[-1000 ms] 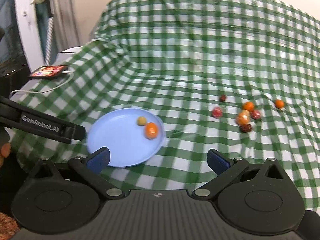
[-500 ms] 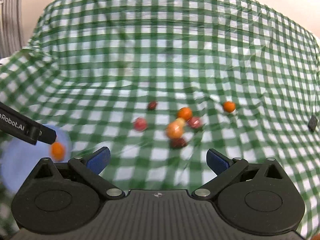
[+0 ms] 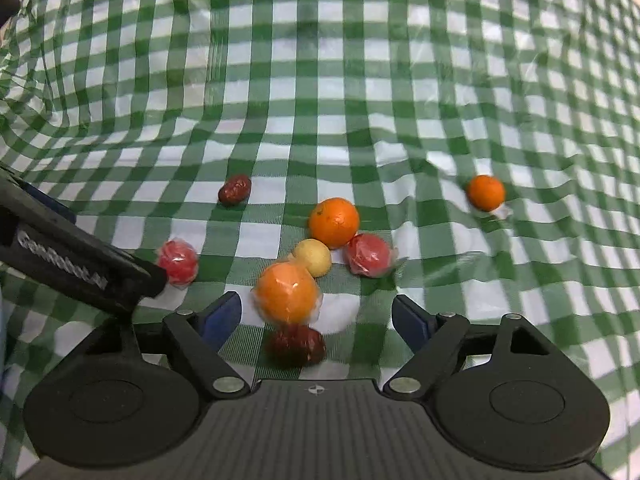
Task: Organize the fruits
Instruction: 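Grasp the red wrapped fruit with the left tool while the right tool grasps an orange, then carry both fruits to the blue plate and open both tools to drop them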
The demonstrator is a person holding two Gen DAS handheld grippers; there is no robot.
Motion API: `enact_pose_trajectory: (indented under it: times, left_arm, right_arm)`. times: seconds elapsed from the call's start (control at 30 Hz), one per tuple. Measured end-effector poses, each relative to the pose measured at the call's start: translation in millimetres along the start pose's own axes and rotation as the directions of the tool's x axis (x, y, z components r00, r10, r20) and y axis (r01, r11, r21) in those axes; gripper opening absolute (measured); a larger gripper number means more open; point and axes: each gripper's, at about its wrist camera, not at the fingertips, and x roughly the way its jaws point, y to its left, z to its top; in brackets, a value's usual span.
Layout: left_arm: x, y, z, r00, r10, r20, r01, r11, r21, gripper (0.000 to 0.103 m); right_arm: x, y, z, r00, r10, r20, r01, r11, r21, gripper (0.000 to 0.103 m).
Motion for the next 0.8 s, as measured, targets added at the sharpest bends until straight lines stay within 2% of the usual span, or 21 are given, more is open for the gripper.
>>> enact_pose_trajectory:
  times: [0.1, 0.17, 0.2, 0.23, 0.27, 0.3, 0.4, 0.53, 0.67, 0.8]
  left_arm:
    - [16, 0, 6, 1.0, 0.002, -0.026, -0.002, 1.0, -0.004, 0.103]
    - [20, 0, 8, 0.999, -0.029, -0.02, 0.028, 0.999, -0.015, 0.1]
    - [19, 0, 9, 0.999, -0.042, -0.008, 0.042, 0.999, -0.014, 0.082]
    - [19, -1, 11, 0.997, -0.072, -0.007, 0.072, 0.997, 0.001, 0.056]
    - [20, -2, 13, 0.992, -0.122, -0.016, 0.122, 0.992, 0.014, 0.042]
    - [18, -2, 14, 0.987, -0.158, -0.014, 0.158, 0.987, 0.013, 0.032]
    - [7, -3, 10, 0.992, -0.123, 0.031, 0.122, 0.992, 0.043, 0.032]
    - [-17, 8, -3, 0.995, -0.086, 0.057, 0.085, 0.996, 0.03, 0.033]
    - [-58, 26, -24, 0.996, -0.051, 0.072, 0.053, 0.998, -0.024, 0.033]
    - [-107, 45, -55, 0.996, -0.022, 0.083, 0.029, 0.996, -0.089, 0.033]
  right_arm:
    - [16, 1, 2, 1.0, 0.016, -0.015, -0.016, 1.0, -0.02, 0.08]
    - [26, 3, 2, 0.999, 0.044, -0.027, -0.045, 0.998, -0.037, 0.054]
    - [29, 4, 1, 0.998, 0.058, -0.028, -0.059, 0.997, -0.041, 0.046]
    - [29, 5, 1, 0.998, 0.063, -0.012, -0.064, 0.997, -0.046, 0.038]
    - [29, 6, 1, 0.998, 0.067, -0.011, -0.067, 0.996, -0.054, 0.038]
    - [27, 8, 1, 0.998, 0.062, -0.012, -0.063, 0.997, -0.053, 0.038]
    - [17, 2, -6, 0.999, 0.041, -0.019, -0.042, 0.999, -0.005, 0.038]
    - [-11, -17, -18, 0.999, -0.041, 0.005, 0.04, 0.995, 0.086, 0.038]
    - [-51, -45, -26, 0.993, -0.118, 0.031, 0.111, 0.98, 0.167, 0.038]
    - [-91, -44, -30, 0.992, -0.109, 0.059, 0.099, 0.984, 0.151, 0.038]
